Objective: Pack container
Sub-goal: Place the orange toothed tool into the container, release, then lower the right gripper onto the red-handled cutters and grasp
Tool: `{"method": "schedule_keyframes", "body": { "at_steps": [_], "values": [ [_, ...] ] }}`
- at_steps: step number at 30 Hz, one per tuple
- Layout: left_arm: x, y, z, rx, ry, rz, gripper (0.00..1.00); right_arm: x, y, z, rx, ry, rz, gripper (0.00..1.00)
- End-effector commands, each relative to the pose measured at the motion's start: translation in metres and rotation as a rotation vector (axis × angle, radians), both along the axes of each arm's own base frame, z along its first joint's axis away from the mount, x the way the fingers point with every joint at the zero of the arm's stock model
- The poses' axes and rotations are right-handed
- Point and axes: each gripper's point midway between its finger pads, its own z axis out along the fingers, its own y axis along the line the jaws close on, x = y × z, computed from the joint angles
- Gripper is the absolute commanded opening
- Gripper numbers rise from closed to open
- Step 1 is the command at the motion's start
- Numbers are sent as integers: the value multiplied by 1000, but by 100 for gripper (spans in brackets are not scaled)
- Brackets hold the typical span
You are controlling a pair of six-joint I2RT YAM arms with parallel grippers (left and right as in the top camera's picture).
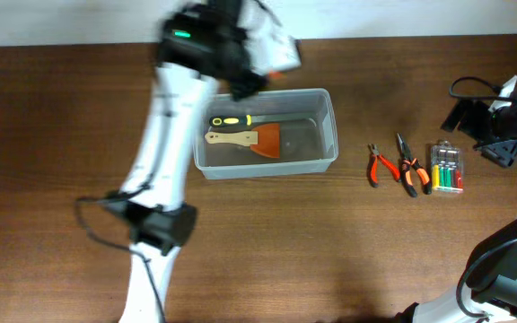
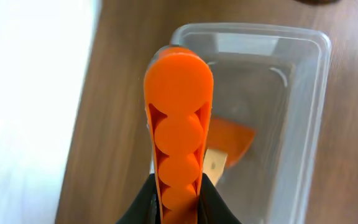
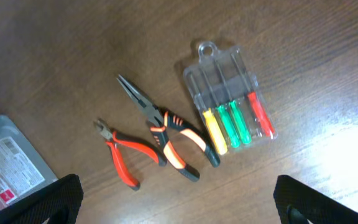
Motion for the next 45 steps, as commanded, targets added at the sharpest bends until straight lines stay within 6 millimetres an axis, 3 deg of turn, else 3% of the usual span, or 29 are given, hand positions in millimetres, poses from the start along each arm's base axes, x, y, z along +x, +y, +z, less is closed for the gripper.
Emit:
{"method": "schedule_keyframes", "body": {
  "at_steps": [1,2,8,12,13,14,15,19,22,24,27,31,32,35,37,39,42,45],
  "values": [
    [9,-18,-74,178,39,-101,2,3,-3,1,0,0,-10,99],
    [6,-29,-95,191,71,-124,2,2,-3,1,1,2,-10,98],
    [12,-55,-160,200,132,-164,9,-1,-1,0,9,16,-10,98],
    [15,-57,-181,206,151,-166,18,-3,0,-1,12,24,-10,99],
    [17,-59,-185,202,150,-167,29,-4,0,-1,13,27,-10,98],
    [18,-60,-186,196,150,-168,56,-4,0,-1,14,27,-10,99],
    [17,-62,-187,185,153,-172,99,-4,0,-1,14,28,-10,98],
    [20,-61,-182,160,162,-120,99,-5,1,-1,17,34,-10,99],
    [29,-52,-159,143,139,9,99,-5,1,-1,17,32,-10,99],
    [33,-46,-131,113,107,64,99,-1,-1,0,10,18,-10,99],
    [37,-31,-67,46,17,131,99,6,0,2,15,-14,-5,99],
    [49,21,28,-78,-128,401,99,10,11,4,43,-39,70,99],
    [50,53,61,-131,-169,542,99,13,21,4,37,-52,172,91],
    [45,128,103,-214,-204,843,99,17,36,2,-27,-21,244,86],
    [35,181,116,-243,-198,1025,99,20,48,0,-92,4,307,87],
    [25,228,115,-236,-169,1152,99,23,63,-1,-157,25,397,92],
    [9,290,98,-169,-102,1290,99,26,80,-6,-246,72,467,95],
    [-8,336,83,-168,-27,1465,99,27,91,-20,-267,115,505,98]
  ]
}}
